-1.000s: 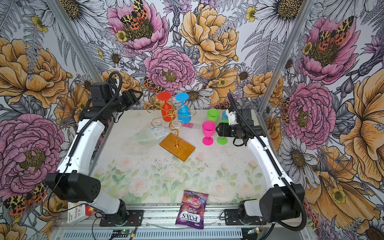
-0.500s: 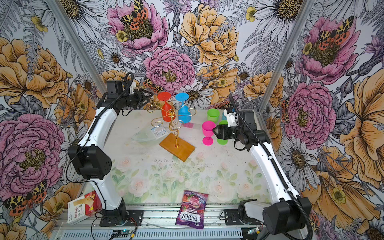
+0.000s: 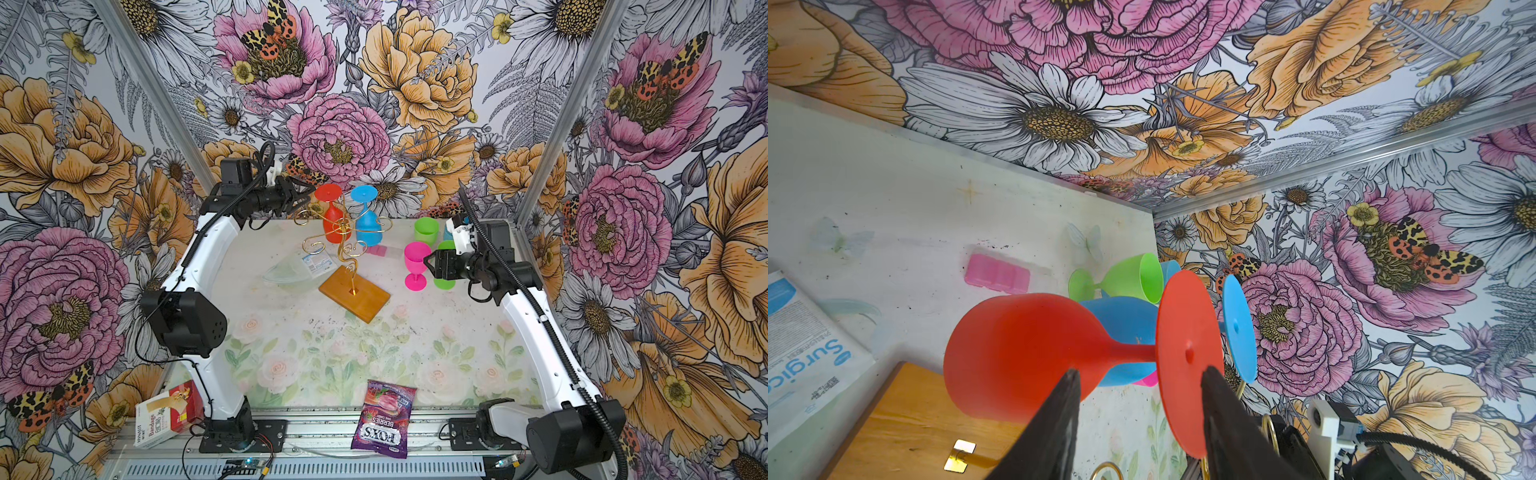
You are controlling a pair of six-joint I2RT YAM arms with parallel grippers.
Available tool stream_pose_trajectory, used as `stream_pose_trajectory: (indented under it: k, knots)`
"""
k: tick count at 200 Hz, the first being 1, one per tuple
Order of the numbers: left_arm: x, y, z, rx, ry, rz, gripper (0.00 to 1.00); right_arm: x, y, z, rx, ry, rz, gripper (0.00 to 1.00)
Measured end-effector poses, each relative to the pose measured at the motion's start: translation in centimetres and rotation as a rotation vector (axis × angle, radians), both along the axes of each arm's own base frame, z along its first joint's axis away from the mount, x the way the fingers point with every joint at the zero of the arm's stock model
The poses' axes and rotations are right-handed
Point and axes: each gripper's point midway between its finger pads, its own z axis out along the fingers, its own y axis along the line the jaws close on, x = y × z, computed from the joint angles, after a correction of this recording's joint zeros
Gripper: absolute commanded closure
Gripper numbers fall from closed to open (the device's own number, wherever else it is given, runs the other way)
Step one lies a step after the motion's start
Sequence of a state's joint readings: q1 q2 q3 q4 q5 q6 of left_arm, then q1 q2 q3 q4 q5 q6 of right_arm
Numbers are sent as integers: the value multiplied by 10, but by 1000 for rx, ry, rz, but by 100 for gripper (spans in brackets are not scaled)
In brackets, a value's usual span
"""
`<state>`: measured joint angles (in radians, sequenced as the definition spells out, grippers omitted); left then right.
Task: Take the wine glass off the wine glass rack
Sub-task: Pick up the wine glass from the wine glass rack.
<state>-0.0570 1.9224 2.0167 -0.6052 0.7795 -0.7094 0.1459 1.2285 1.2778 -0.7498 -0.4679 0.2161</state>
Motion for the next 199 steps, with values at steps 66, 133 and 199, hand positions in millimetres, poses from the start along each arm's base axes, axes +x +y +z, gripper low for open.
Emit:
stream_pose_trajectory:
  k: [66, 133, 199]
  knots:
    - [-4, -13, 0, -11, 5, -32, 62, -2, -1, -6, -2, 13, -4, 28]
    - [-4, -19, 0, -23, 18, -44, 76, -6, -1, -11, -1, 24, -7, 28]
    - [-4, -19, 1, -27, 17, -44, 89, -7, -2, -11, 1, 24, -9, 28]
